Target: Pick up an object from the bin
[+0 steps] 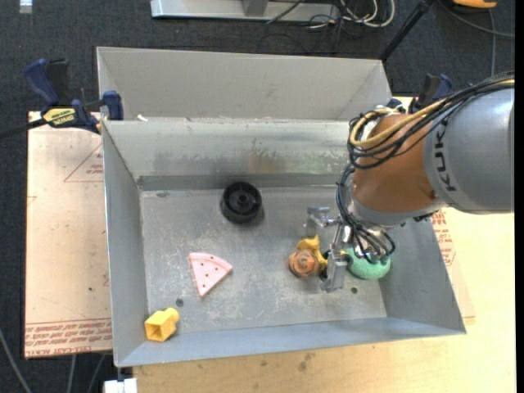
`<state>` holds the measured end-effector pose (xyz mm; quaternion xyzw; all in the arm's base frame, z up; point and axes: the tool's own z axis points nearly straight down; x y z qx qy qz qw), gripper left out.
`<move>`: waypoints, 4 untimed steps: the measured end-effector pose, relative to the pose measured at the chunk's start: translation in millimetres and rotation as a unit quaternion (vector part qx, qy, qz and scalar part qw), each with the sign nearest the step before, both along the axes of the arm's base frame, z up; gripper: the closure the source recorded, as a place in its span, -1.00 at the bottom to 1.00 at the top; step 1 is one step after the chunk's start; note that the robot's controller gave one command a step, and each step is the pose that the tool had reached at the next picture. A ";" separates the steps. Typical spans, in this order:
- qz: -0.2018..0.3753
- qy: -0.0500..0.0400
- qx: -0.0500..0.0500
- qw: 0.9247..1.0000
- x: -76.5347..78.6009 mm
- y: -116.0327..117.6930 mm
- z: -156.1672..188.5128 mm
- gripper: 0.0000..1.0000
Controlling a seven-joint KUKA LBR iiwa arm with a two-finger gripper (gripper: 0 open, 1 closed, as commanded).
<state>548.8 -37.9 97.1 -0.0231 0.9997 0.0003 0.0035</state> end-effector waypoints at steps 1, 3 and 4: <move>0.001 -0.006 0.001 1.000 1.4 4.0 -21.7 1.00; 0.001 -0.003 0.001 1.000 0.8 4.2 -19.0 1.00; 0.002 0.002 0.001 1.000 -1.1 4.4 -9.9 1.00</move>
Offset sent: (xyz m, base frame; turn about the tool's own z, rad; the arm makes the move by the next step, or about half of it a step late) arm 0.0000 0.0000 0.0000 0.0000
